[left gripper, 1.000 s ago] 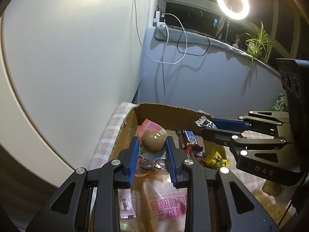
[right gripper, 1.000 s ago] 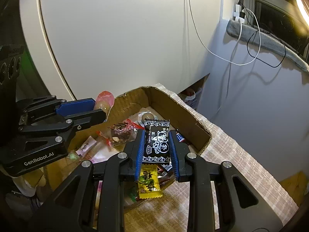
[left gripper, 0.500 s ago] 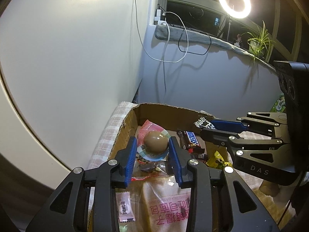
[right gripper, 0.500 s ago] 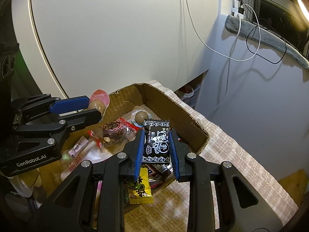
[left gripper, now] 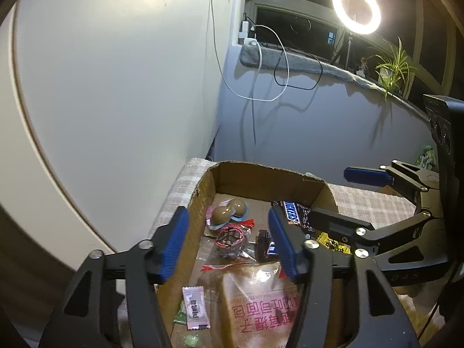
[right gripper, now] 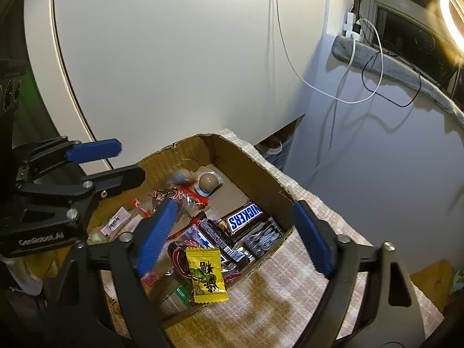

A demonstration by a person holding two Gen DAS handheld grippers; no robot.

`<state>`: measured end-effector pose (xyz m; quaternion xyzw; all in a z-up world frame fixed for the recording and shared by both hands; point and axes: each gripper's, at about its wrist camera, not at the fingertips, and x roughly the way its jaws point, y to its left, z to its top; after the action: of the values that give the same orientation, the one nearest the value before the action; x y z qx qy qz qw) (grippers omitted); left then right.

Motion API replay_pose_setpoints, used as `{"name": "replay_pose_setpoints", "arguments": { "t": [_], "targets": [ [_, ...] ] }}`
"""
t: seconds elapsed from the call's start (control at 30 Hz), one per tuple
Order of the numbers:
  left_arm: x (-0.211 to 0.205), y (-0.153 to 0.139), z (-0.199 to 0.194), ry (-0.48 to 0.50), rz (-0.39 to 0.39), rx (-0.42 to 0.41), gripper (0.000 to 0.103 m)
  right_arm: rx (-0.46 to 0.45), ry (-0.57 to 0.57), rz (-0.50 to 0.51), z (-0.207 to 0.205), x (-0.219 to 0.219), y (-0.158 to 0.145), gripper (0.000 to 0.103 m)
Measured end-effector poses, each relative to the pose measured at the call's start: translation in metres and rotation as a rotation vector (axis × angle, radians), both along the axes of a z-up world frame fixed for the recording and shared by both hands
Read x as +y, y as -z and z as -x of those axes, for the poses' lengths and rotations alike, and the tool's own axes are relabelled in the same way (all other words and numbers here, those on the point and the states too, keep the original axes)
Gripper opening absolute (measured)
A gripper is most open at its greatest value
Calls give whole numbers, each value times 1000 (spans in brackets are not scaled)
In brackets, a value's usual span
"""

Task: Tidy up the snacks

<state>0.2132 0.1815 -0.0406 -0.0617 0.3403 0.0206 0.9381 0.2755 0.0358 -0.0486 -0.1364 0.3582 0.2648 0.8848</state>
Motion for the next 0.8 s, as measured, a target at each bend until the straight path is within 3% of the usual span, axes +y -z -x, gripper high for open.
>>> {"name": "replay_pose_setpoints", "arguments": {
  "t": [0.23, 0.37, 0.8],
  "targets": [
    [0, -8, 8, -10, -3, -14, 66, -7, 8, 13, 8, -1, -5, 92],
    [-2, -11, 14, -11, -8, -23, 66, -20, 11, 18, 16, -1, -9, 97],
    [-5, -29, 40, -20, -9, -58, 66, -57, 10, 14, 50, -2, -26, 97]
  ]
}}
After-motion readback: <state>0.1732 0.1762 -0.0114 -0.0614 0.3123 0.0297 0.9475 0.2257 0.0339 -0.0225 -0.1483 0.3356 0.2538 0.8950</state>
